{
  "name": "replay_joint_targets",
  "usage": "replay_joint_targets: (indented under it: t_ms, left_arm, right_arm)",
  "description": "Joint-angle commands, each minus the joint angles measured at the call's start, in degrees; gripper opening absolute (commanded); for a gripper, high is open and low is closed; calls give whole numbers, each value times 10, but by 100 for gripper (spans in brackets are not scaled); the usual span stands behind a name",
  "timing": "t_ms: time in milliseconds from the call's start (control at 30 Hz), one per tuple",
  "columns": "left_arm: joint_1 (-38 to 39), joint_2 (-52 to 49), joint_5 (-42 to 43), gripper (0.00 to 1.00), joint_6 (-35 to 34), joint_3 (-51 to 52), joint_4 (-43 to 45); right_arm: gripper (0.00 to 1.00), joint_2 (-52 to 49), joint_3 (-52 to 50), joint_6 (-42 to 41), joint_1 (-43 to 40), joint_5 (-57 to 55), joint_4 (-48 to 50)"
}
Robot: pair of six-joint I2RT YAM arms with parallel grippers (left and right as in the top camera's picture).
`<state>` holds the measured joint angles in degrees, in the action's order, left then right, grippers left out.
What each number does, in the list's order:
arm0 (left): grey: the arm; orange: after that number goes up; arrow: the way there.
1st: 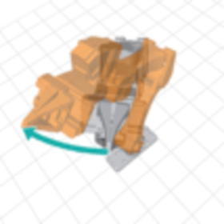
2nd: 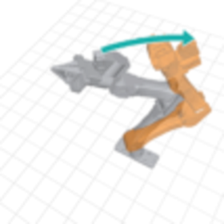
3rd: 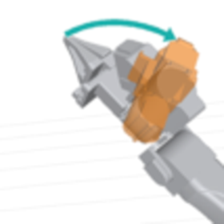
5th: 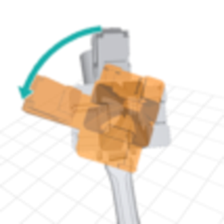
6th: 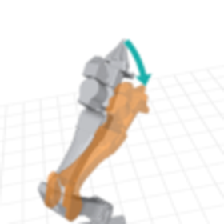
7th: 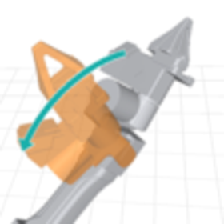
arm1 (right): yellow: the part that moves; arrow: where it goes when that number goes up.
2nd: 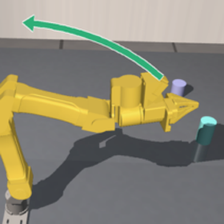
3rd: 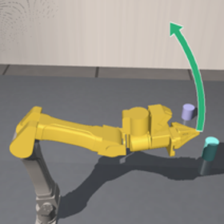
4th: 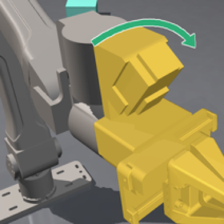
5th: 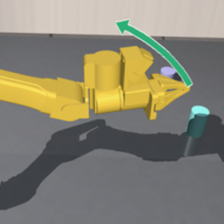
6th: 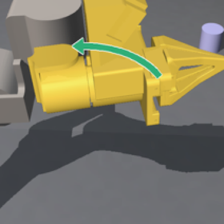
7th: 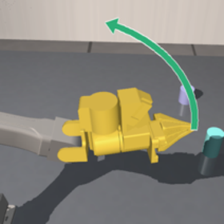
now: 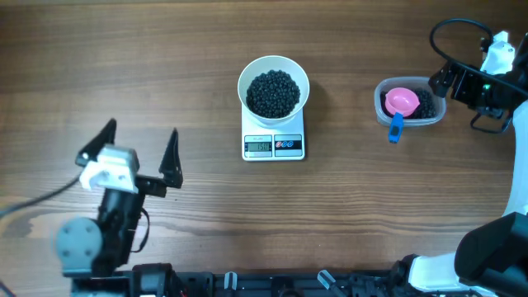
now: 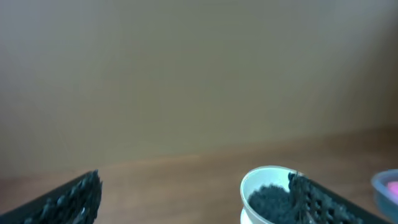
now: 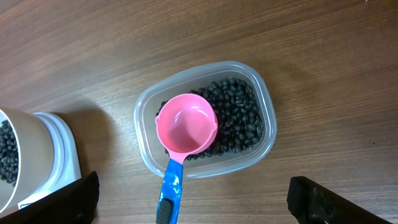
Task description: Scoop item into bowl and weigh 150g on scale
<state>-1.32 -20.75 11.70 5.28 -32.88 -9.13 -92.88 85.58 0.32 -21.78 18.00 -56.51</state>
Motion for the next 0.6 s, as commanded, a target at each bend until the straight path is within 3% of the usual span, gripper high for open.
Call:
replay_joint_targets:
  t_ms: [0, 200, 567]
  left_arm:
    - [-5, 43, -36, 100, -11, 116, 90]
    - [-5, 68, -71, 100, -13, 265, 252]
    - [-4, 103, -101, 100, -15, 326, 220]
  right_arm:
    - [100, 1, 2, 10, 4, 10, 2]
    - [100, 1, 2, 10, 4, 10, 2]
    - [100, 1, 2, 10, 4, 10, 2]
